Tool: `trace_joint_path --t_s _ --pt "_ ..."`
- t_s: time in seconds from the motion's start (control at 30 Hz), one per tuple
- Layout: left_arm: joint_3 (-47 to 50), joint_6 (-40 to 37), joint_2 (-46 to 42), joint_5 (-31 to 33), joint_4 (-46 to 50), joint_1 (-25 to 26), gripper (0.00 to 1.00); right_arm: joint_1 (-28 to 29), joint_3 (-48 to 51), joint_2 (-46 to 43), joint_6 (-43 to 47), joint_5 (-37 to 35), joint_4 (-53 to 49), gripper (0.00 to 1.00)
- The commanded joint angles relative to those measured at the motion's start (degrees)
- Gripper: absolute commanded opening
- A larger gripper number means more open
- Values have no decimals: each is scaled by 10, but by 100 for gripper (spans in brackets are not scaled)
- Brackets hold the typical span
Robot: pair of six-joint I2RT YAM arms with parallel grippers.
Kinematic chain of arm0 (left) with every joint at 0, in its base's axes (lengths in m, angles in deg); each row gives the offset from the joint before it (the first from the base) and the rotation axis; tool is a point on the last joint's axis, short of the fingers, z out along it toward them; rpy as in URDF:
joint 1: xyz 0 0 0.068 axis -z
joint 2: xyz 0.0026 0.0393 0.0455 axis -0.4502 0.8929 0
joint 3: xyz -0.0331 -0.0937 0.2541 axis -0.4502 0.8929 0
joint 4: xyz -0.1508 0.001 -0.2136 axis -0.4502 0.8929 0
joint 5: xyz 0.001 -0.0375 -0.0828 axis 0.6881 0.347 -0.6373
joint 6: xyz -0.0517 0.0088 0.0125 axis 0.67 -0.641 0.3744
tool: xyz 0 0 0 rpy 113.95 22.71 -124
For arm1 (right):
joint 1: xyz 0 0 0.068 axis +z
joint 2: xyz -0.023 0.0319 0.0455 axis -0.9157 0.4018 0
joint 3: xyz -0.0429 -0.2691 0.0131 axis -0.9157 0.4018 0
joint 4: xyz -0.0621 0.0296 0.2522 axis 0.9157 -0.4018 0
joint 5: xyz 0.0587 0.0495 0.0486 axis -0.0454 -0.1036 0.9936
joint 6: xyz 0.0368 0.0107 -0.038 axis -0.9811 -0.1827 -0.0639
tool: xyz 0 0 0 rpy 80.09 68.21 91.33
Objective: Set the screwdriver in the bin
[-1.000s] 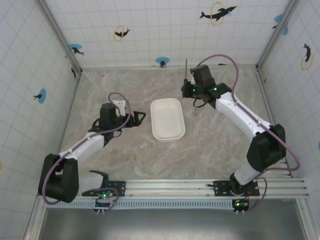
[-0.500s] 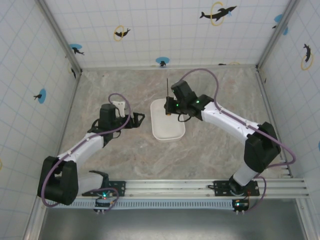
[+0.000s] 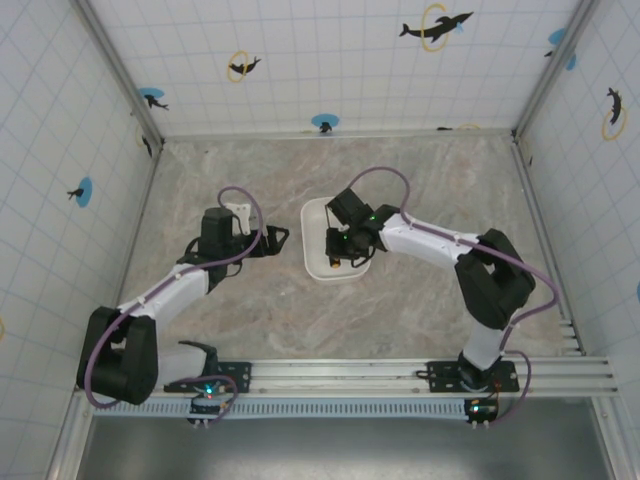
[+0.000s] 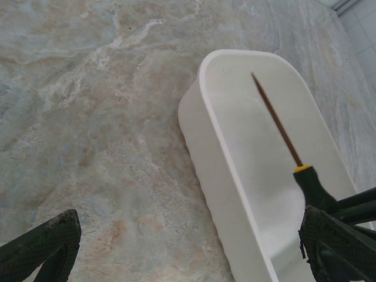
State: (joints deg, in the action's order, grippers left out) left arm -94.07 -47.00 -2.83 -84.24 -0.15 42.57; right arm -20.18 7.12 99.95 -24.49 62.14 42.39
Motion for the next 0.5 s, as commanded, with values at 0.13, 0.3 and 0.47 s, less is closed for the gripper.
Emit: trace_joint_path --t_s 0.13,0.3,0.47 --pt "-2 -9 13 8 -4 5 98 -6 2 40 4 14 8 0" --pt "-6 -10 21 9 -4 4 98 -14 1 54 4 -1 12 0" --pt "-10 -11 31 7 -9 5 98 -18 -9 74 11 -22 2 0"
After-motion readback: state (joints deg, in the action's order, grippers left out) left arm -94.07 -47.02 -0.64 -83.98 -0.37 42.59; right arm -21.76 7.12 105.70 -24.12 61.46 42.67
